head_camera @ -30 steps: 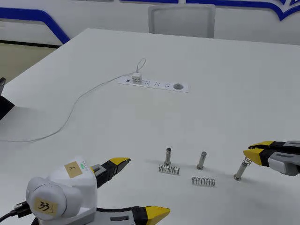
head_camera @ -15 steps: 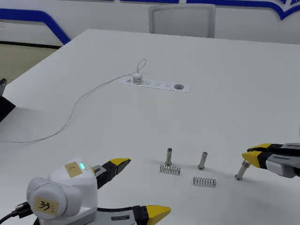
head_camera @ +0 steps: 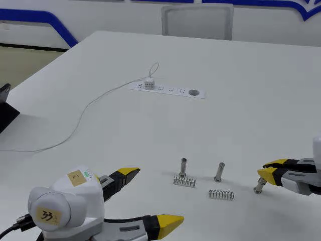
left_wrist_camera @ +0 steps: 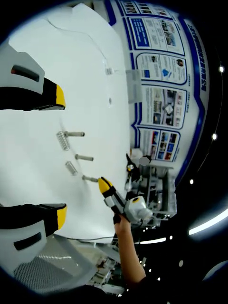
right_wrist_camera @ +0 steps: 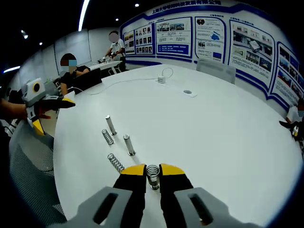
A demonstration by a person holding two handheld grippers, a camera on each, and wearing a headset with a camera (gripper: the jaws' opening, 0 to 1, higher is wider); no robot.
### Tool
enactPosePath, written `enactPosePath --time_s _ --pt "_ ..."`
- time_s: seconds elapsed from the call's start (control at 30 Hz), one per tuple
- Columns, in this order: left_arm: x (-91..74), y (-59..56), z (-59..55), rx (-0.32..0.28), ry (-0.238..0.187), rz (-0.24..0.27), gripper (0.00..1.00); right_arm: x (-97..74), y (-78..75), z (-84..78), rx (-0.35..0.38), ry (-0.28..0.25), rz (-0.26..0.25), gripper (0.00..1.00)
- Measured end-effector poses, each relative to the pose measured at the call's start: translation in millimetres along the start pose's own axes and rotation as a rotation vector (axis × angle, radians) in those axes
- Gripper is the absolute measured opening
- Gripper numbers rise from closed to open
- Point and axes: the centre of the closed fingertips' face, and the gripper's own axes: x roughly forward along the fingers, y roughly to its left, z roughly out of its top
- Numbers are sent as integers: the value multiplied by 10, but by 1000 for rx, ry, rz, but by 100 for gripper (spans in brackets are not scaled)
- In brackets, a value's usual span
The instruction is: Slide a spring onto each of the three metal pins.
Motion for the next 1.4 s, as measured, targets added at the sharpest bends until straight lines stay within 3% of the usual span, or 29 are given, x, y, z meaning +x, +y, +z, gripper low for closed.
enactPosePath --time_s 1.4 --pt "-1 12 -17 -23 6 2 82 170 -40 -248 -22 50 -20 11"
